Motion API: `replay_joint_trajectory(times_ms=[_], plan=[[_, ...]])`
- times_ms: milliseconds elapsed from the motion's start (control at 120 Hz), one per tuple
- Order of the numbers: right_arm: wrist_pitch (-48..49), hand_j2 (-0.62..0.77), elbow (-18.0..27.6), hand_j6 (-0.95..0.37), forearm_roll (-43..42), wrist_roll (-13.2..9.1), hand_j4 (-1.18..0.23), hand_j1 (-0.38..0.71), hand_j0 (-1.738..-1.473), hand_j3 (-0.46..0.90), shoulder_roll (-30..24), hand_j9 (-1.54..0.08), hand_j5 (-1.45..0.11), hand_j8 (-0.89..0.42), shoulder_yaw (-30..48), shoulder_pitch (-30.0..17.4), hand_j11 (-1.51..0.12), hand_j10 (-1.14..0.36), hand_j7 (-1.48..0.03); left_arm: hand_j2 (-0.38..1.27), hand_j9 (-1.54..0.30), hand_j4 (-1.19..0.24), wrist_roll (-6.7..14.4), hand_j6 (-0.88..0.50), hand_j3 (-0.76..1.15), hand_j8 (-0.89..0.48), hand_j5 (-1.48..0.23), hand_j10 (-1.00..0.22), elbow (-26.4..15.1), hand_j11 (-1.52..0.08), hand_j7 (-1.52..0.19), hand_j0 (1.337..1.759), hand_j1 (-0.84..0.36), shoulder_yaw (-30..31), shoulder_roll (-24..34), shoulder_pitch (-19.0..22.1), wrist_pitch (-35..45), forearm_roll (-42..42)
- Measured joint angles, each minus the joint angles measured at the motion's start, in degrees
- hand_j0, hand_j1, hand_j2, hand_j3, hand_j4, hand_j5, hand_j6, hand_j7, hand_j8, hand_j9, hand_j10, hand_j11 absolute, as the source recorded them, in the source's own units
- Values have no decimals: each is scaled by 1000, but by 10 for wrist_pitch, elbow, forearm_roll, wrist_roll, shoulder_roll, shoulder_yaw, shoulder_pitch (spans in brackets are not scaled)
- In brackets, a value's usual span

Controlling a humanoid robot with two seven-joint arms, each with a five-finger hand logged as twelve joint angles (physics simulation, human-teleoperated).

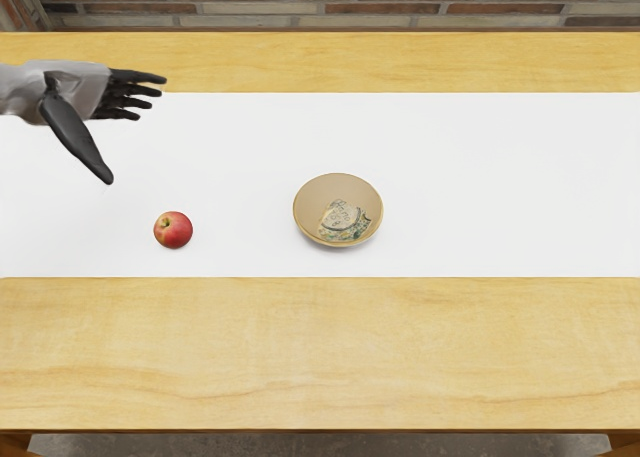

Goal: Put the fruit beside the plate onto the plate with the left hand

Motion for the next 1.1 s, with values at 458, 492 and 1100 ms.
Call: replay_joint_trajectory(times_ms=[458,492,1100], plan=[[0,-3,0,-13,0,0,-13,-333,-1658,0,0,-17,-17,-13,0,0,-17,-13,-17,0,0,-3,177,-4,0,-3,0,-2,-66,0,0,1658,349,-5,-72,-28,0,70],[0,-3,0,-13,0,0,-13,-333,-1658,0,0,-17,-17,-13,-1,0,-17,-13,-17,0,0,-3,187,-4,0,-4,0,-3,-74,0,0,1658,349,-5,-74,-40,0,86],[0,-3,0,-13,0,0,-13,-333,-1658,0,0,-17,-17,-13,0,0,-17,-13,-17,1,0,-4,215,-5,0,-4,-1,-3,-220,0,0,1658,349,21,-104,5,50,408]])
